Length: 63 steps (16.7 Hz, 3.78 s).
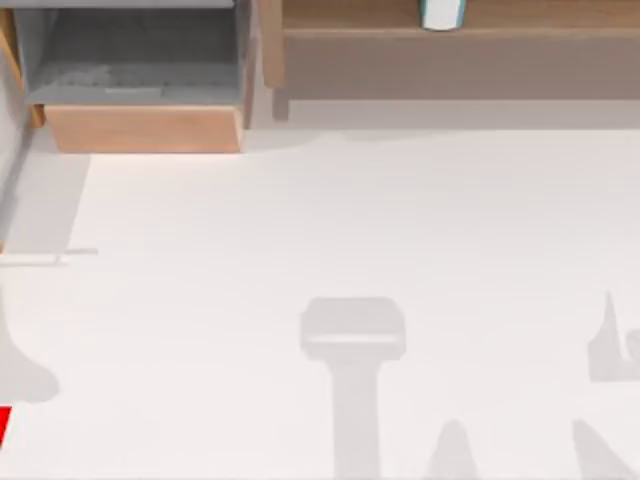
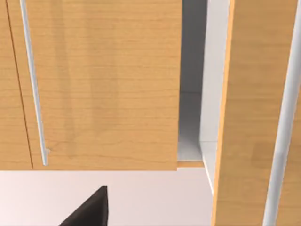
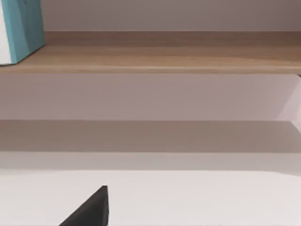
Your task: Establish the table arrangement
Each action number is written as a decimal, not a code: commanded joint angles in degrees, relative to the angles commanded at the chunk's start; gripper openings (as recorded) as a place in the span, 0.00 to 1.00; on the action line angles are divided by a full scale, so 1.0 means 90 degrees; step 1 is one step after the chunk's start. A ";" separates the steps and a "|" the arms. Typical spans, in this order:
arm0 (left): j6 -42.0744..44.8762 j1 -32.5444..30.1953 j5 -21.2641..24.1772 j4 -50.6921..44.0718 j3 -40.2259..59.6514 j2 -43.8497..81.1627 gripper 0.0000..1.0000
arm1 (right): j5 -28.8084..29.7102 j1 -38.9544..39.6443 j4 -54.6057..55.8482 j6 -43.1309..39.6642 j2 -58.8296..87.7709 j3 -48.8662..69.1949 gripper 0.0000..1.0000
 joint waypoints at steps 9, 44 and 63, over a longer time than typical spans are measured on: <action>-0.0008 -0.0383 -0.0381 -0.0291 0.0498 0.0196 1.00 | 0.0000 0.0000 0.0000 0.0000 0.0000 0.0000 1.00; -0.0064 -0.1142 -0.1147 -0.1136 0.1886 0.0839 0.00 | 0.0000 0.0000 0.0000 0.0000 0.0000 0.0000 1.00; -0.0086 -0.1695 -0.1758 -0.2169 0.3656 0.1687 0.00 | 0.0000 0.0000 0.0000 0.0000 0.0000 0.0000 1.00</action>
